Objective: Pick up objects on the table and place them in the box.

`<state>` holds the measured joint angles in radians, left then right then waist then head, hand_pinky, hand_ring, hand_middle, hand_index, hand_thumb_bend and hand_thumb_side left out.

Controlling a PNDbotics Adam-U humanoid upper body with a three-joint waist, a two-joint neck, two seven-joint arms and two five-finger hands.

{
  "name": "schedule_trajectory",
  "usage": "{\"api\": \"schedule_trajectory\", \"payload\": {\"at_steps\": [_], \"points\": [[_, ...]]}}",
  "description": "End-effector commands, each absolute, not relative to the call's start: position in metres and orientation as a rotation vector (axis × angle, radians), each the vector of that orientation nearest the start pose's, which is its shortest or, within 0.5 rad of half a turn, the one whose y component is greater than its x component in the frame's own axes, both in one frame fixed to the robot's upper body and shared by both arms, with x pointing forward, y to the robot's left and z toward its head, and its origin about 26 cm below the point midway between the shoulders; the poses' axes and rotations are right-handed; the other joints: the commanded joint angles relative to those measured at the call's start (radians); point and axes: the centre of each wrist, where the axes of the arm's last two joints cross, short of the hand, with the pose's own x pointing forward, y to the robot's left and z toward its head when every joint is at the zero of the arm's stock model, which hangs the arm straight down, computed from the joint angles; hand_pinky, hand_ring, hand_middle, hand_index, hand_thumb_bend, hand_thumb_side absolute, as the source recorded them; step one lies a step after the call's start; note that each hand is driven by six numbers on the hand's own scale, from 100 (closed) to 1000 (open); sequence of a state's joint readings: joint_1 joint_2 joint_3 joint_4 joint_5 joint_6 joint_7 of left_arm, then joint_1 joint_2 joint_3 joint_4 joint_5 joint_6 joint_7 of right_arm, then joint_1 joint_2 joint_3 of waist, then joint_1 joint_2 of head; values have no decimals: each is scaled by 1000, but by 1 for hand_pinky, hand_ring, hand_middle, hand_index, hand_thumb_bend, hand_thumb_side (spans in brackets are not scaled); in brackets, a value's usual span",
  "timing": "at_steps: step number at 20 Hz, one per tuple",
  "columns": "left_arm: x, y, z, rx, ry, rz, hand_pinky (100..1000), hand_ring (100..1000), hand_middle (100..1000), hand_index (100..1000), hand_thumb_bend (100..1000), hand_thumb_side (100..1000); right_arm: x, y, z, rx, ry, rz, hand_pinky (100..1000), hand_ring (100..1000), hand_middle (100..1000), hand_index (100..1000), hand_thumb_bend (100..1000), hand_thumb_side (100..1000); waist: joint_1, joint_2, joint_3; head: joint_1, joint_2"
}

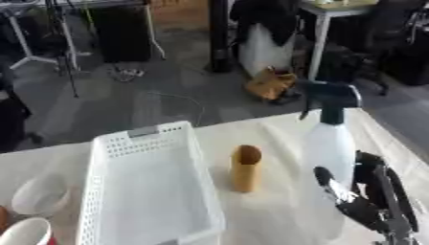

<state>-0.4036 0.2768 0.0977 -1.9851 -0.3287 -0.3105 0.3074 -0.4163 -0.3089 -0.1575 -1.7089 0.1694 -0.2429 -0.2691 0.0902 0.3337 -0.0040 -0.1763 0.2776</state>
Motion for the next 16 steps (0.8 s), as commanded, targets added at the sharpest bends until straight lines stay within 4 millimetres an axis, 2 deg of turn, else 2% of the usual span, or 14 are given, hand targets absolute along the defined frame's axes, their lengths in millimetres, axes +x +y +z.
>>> {"api": "schedule_trajectory", "payload": {"at_steps": [1, 16], "points": [[307, 269, 236, -795, 3351, 180, 945, 775, 768, 856, 100, 879, 347, -307, 205, -558, -2470, 28, 100, 100, 294, 492, 397, 355, -6, -21, 4, -1, -10], [307, 268, 236, -787, 3350, 187, 945, 775, 770, 856, 100, 882, 348, -290, 253, -402, -2617, -28, 100, 100, 300, 493, 381, 360, -30, -19, 24, 21, -1]]}}
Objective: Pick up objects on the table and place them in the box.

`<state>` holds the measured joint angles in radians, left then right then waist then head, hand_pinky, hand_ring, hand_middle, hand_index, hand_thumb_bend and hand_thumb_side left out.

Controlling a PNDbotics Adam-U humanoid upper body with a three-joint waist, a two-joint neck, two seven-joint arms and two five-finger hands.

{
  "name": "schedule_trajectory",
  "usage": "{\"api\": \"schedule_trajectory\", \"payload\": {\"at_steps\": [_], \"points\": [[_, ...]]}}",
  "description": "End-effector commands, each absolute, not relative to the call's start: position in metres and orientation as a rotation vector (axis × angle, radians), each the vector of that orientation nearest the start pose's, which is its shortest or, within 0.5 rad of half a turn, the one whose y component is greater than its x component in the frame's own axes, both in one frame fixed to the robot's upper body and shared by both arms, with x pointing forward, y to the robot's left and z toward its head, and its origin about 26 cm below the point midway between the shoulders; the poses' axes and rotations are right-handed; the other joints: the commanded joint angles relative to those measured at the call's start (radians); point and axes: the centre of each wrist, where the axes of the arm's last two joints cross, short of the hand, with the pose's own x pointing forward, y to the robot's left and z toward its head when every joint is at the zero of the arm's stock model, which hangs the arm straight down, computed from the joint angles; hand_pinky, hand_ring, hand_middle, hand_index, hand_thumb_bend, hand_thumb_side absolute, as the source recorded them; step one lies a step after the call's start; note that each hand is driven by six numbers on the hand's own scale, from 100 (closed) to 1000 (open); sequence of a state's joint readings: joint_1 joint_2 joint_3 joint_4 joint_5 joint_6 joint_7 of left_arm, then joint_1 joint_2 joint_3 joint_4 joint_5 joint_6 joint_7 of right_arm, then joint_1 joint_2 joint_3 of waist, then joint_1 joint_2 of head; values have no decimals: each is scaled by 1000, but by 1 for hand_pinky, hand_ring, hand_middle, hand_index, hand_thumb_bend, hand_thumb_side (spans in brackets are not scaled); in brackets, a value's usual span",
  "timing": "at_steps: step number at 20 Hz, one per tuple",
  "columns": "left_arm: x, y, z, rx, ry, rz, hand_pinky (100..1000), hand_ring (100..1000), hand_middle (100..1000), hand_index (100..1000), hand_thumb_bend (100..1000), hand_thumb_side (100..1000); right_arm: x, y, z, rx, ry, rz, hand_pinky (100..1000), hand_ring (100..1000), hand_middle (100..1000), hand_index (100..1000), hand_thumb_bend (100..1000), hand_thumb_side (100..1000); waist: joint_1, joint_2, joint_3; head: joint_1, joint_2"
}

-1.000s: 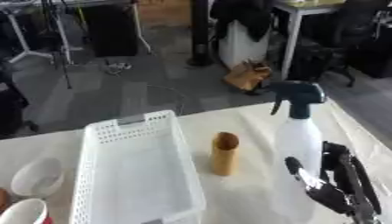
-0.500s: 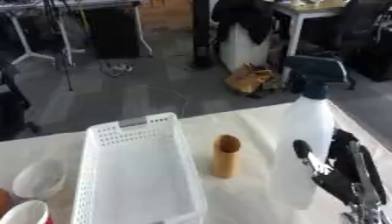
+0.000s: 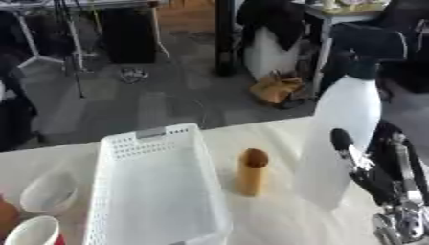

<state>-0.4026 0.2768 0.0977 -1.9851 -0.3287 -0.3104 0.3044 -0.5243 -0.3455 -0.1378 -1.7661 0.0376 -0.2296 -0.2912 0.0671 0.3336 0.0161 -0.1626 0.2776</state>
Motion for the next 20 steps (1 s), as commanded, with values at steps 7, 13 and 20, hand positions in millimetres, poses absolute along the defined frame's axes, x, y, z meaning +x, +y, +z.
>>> {"api": "schedule_trajectory", "payload": {"at_steps": [7, 13, 20], "points": [[307, 267, 238, -776, 3348, 188, 946, 775, 770, 857, 100, 884, 354, -284, 271, -334, -2656, -15, 100, 100, 300, 493, 413, 304, -19, -19, 18, 14, -1], [307, 266, 239, -762, 3347, 190, 946, 775, 771, 857, 100, 885, 365, -279, 284, -278, -2657, 12, 100, 100, 301, 494, 377, 366, -28, -16, 35, 8, 4], [308, 264, 241, -742, 3343, 189, 946, 775, 771, 857, 100, 888, 385, -279, 300, -239, -2637, 63, 100, 100, 299, 496, 381, 372, -37, -10, 64, -8, 10]]}}
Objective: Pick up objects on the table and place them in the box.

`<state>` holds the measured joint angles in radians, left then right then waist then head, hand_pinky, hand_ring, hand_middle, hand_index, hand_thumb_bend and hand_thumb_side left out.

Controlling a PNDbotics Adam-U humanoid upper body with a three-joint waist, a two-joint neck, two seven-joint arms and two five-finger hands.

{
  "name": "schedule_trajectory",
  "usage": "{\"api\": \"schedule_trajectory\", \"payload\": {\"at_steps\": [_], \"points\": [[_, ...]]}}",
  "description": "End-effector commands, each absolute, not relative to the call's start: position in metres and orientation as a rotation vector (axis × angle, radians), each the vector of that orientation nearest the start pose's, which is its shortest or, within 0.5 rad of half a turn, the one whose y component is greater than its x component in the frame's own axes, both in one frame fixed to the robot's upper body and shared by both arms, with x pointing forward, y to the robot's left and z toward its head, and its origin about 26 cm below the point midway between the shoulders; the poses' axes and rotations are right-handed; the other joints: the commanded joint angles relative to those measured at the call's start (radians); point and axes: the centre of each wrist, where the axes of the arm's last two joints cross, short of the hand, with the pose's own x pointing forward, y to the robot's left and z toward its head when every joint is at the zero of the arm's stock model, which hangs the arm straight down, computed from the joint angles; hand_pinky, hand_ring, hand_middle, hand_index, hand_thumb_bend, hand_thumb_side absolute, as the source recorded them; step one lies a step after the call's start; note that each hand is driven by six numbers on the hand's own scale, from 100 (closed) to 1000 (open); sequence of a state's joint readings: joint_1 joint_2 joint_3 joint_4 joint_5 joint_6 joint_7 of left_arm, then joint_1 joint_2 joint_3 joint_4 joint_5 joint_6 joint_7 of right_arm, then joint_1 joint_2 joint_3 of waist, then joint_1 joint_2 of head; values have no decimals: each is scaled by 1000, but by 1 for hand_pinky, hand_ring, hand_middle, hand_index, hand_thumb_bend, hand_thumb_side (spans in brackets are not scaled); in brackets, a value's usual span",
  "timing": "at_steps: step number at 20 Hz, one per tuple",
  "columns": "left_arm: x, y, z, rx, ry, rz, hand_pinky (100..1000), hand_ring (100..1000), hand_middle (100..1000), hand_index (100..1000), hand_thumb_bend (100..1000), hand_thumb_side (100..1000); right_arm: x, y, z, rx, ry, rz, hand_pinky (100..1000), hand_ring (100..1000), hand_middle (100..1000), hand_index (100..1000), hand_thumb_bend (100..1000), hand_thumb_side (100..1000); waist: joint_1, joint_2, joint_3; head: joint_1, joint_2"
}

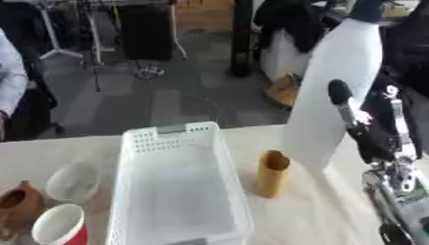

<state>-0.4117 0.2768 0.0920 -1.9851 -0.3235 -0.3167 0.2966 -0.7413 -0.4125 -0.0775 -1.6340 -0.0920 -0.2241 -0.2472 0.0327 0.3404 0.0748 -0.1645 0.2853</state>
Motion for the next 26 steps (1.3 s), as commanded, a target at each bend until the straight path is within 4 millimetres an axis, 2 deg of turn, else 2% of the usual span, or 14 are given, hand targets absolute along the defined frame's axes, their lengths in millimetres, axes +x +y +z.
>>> {"api": "schedule_trajectory", "payload": {"at_steps": [1, 10, 17, 26], "points": [[308, 263, 241, -738, 3342, 189, 946, 775, 771, 857, 100, 888, 389, -280, 302, -238, -2630, 71, 100, 100, 299, 496, 381, 372, -4, -15, 11, -8, 2], [309, 260, 243, -706, 3341, 185, 947, 775, 772, 858, 100, 890, 413, -283, 310, -243, -2600, 108, 100, 100, 298, 498, 382, 375, -7, -7, 47, -32, -3], [310, 254, 246, -649, 3342, 175, 947, 775, 772, 858, 100, 889, 432, -275, 310, -246, -2581, 87, 100, 100, 297, 499, 381, 375, -4, 3, 95, -101, -31], [311, 248, 249, -588, 3342, 156, 947, 775, 772, 858, 100, 891, 444, -265, 306, -232, -2547, 92, 100, 100, 296, 501, 383, 376, -9, 16, 142, -158, -53]]}}
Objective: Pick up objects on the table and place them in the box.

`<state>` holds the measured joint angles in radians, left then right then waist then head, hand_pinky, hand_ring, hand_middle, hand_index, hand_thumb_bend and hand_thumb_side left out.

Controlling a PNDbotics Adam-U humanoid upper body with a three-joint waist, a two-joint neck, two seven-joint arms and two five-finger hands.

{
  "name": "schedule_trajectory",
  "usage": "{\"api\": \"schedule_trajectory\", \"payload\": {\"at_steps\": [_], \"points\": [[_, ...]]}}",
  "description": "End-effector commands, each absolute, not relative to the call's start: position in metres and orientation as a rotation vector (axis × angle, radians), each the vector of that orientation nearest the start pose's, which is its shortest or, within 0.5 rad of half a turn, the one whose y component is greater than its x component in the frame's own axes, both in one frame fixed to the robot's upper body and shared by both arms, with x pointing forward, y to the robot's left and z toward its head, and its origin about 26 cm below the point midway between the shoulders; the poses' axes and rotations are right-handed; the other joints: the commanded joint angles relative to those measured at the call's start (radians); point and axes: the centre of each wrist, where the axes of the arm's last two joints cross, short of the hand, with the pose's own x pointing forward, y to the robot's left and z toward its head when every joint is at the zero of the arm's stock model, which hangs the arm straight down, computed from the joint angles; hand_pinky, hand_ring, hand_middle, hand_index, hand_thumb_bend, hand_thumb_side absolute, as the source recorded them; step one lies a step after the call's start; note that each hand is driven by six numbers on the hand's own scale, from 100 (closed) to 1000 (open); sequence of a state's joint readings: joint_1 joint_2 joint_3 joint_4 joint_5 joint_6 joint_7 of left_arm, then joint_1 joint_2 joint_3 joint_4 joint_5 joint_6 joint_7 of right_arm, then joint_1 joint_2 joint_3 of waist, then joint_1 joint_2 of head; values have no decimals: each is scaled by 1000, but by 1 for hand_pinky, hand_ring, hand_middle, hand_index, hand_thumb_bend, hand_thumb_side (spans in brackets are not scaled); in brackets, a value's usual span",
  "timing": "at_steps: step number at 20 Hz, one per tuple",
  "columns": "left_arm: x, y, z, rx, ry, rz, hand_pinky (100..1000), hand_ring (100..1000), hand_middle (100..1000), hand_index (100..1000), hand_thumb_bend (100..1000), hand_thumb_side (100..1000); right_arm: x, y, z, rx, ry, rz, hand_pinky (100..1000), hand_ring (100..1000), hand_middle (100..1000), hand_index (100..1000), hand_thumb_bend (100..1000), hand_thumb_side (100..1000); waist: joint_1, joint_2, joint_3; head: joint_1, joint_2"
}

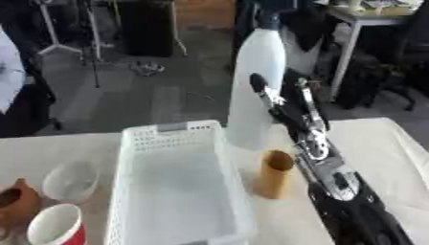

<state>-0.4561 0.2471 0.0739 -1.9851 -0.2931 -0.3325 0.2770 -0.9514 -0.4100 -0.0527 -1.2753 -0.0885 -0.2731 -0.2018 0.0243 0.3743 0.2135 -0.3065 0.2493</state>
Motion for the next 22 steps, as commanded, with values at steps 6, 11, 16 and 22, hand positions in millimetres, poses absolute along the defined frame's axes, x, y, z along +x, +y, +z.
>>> {"api": "schedule_trajectory", "payload": {"at_steps": [6, 11, 16, 22], "points": [[311, 245, 251, -556, 3343, 147, 948, 775, 772, 858, 100, 893, 450, -259, 299, -225, -2523, 97, 100, 100, 295, 503, 383, 379, -5, -17, 24, -42, -21], [312, 241, 251, -525, 3345, 131, 948, 775, 772, 858, 100, 892, 456, -253, 292, -227, -2503, 103, 100, 100, 298, 506, 387, 382, -2, -18, 46, -56, -19], [312, 239, 252, -503, 3346, 125, 948, 775, 772, 858, 100, 892, 464, -252, 283, -268, -2486, 135, 100, 100, 301, 509, 399, 383, 2, -18, 58, -65, -17], [312, 237, 252, -485, 3347, 117, 948, 775, 772, 858, 100, 893, 475, -253, 262, -370, -2471, 251, 100, 100, 315, 510, 410, 432, 3, -15, 69, -76, -19]]}}
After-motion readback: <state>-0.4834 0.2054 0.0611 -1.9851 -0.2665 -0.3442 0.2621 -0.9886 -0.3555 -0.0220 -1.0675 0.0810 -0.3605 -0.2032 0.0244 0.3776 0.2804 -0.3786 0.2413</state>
